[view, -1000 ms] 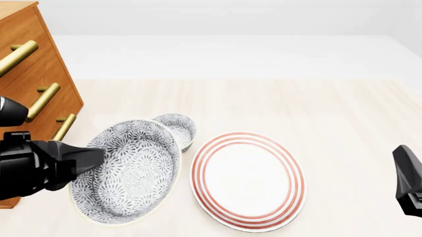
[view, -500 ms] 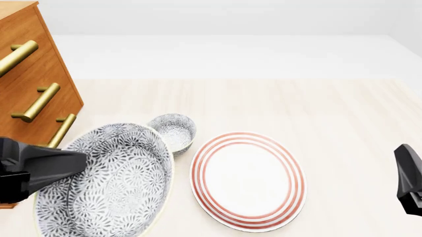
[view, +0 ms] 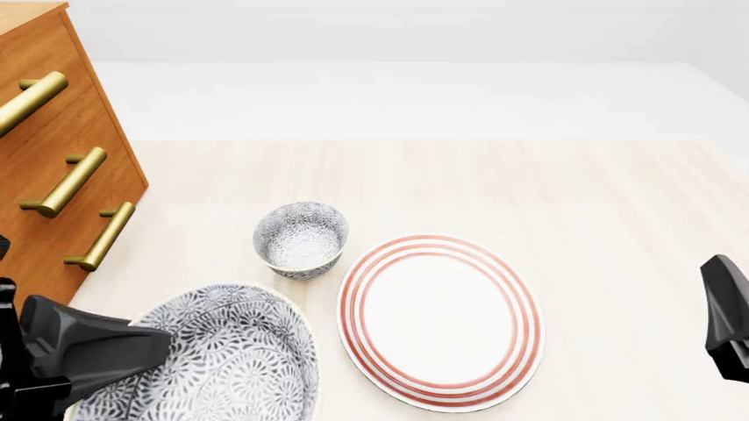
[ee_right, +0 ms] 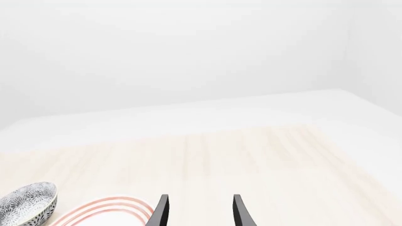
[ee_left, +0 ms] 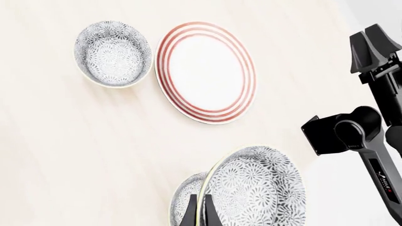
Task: Stack the bowl in the middle on the bowl at the back.
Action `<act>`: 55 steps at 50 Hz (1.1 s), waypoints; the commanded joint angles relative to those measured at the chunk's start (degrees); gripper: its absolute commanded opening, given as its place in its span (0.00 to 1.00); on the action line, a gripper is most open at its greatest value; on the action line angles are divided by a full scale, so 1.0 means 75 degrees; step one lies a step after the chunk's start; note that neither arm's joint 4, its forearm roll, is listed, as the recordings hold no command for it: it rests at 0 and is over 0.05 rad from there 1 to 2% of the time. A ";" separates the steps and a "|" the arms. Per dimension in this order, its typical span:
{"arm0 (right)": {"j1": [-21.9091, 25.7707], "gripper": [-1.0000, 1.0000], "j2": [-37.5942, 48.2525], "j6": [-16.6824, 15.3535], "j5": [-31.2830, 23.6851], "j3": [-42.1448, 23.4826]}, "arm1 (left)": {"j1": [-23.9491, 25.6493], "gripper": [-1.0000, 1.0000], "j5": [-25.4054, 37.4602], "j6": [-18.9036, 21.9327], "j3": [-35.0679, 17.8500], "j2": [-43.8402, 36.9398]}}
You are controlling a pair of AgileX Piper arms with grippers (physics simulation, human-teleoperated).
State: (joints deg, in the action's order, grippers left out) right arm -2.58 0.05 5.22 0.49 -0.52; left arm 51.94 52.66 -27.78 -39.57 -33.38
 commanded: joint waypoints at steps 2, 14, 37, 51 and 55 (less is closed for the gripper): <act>0.0002 1.00 -0.0002 0.0051 0.0010 -0.0007 | 0.0383 0.00 -0.0089 -0.0302 0.0409 0.0104; -0.0007 1.00 -0.0003 0.0095 0.0024 -0.0005 | 0.0285 0.00 0.0092 -0.0354 0.0968 0.0483; -0.0021 1.00 -0.0003 0.0159 0.0041 0.0010 | 0.0321 0.00 -0.0605 -0.0516 0.1958 0.0522; -0.0017 1.00 -0.0003 0.0174 0.0046 0.0010 | 0.0308 1.00 -0.0526 -0.0634 0.2195 0.0697; -0.0014 1.00 -0.0003 0.0172 0.0046 0.0008 | 0.0347 1.00 -0.0552 -0.0666 0.2168 0.0666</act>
State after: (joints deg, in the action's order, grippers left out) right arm -2.71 0.02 6.45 0.82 -0.45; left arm 54.31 48.88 -32.25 -24.03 -28.61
